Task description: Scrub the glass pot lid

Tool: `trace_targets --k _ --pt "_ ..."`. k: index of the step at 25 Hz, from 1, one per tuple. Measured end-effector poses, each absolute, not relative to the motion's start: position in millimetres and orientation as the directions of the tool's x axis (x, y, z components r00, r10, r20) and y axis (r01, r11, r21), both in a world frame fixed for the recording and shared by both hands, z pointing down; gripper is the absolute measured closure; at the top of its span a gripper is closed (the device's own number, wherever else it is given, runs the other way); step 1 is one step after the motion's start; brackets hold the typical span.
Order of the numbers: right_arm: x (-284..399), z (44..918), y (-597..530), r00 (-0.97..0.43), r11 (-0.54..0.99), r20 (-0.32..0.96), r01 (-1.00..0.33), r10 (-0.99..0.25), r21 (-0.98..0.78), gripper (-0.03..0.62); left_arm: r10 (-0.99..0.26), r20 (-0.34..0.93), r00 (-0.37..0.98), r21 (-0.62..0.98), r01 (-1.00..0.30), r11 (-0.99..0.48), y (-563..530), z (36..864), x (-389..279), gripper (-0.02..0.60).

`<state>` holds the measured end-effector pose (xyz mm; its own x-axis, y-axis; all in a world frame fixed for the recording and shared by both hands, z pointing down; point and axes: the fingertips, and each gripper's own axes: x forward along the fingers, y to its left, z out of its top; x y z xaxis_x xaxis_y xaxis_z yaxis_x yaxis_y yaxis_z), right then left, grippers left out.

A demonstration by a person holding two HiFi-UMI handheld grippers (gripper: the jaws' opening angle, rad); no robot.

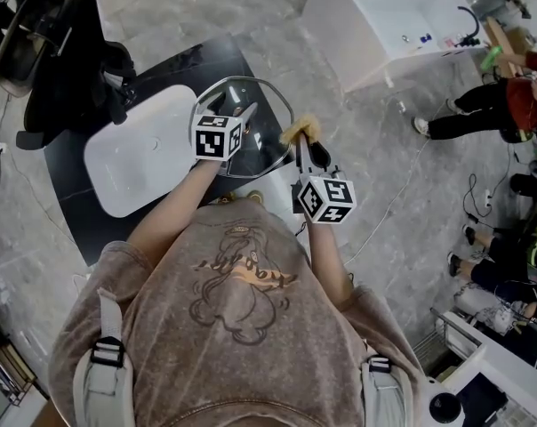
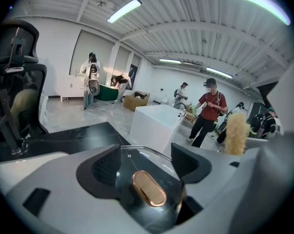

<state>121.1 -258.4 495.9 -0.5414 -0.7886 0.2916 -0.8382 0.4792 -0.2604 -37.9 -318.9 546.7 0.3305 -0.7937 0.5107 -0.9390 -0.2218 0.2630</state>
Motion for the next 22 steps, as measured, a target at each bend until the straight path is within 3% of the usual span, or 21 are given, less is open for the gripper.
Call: trace_targets --k 9,22 --pt "127.8 506.5 -255.4 -0.533 0.464 0.323 -0.844 -0.782 -0.270 0.553 -0.707 0.650 0.281 0.269 -0.954 -0.132 -306.6 620.0 -26.9 0.245" --pt "132.0 509.9 -251.3 -0.530 0.464 0.339 -0.847 -0.777 -0.260 0.553 -0.719 0.655 0.231 0.246 -0.965 -0.085 -306.1 626.5 -21.4 0.266"
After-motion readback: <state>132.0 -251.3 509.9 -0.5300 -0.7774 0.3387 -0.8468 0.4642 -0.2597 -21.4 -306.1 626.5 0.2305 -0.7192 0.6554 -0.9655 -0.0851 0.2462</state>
